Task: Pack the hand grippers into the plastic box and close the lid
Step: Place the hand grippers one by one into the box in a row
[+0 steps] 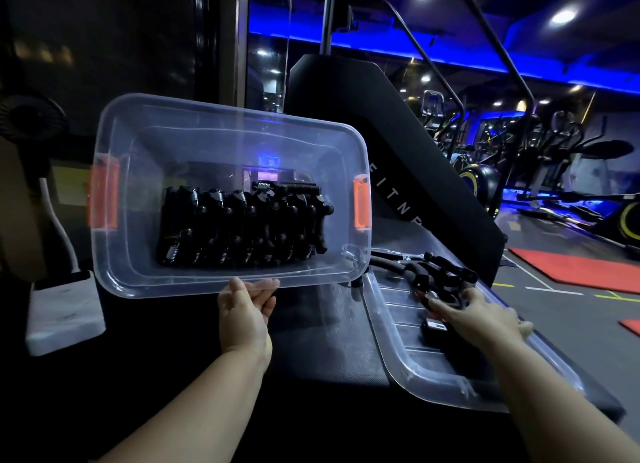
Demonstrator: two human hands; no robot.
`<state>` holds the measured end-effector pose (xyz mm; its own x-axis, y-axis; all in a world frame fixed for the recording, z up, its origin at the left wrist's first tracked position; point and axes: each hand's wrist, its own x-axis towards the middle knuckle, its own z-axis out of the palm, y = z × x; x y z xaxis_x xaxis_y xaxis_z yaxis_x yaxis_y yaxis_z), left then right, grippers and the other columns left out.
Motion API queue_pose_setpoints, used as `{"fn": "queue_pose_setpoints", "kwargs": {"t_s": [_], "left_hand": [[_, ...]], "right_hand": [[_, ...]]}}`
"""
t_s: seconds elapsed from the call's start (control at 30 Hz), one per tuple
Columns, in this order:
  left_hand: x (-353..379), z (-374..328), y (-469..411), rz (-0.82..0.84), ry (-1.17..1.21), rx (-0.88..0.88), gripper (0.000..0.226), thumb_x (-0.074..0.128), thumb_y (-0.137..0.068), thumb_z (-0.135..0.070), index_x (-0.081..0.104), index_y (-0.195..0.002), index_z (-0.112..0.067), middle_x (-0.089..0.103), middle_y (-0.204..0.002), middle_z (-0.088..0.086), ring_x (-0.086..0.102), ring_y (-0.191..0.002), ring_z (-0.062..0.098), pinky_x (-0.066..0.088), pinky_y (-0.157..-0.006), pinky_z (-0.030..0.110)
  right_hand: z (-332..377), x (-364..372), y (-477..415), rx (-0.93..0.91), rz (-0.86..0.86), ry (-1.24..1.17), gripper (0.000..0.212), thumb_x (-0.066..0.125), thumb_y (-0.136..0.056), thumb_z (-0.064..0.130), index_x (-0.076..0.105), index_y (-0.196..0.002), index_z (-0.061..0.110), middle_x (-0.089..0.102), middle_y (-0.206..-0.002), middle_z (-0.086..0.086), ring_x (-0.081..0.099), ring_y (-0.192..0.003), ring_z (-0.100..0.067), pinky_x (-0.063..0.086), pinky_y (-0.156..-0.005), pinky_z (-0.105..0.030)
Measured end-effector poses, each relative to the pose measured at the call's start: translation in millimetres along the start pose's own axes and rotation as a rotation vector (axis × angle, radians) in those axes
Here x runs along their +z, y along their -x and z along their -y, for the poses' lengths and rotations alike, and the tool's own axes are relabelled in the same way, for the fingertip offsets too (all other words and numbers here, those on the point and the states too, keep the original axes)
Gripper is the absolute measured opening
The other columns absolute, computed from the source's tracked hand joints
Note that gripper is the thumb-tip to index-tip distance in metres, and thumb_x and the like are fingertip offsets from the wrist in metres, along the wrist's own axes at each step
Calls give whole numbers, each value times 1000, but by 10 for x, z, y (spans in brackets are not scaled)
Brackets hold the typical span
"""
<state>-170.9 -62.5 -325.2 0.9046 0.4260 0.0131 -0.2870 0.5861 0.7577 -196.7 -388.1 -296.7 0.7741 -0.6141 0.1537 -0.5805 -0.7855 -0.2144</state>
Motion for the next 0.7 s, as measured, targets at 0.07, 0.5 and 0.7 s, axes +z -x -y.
{"fn": "queue_pose_setpoints", "kwargs": {"t_s": [0.07, 0.5, 0.7], "left_hand": [[-4, 0, -5, -2, -2, 0, 28, 31, -100, -41, 45, -85, -22, 73, -72, 0, 72, -80, 14, 47, -73, 29], [-1, -3, 1, 0, -10, -4, 29, 31, -100, -41, 46, -87, -20, 73, -71, 0, 72, -80, 14, 48, -75, 30], [6, -15, 11, -3, -11, -7, 28, 30, -100, -40, 45, -86, -21, 73, -71, 0, 72, -80, 14, 47, -74, 30]], "right_hand": [[39, 16, 48, -15, -34, -50, 97, 28, -49, 100, 42, -123, 40, 63, -118, -6, 50, -116, -31, 28, -91, -45], [140, -102, 261, -316, -315, -647, 70, 86, -54, 53, 47, -108, 28, 57, -103, -2, 54, -86, -18, 43, -68, -33], [167, -110, 367, -367, -401, -810, 60, 87, -50, 52, 47, -91, 37, 59, -87, 6, 55, -72, -6, 37, -55, -21]]}}
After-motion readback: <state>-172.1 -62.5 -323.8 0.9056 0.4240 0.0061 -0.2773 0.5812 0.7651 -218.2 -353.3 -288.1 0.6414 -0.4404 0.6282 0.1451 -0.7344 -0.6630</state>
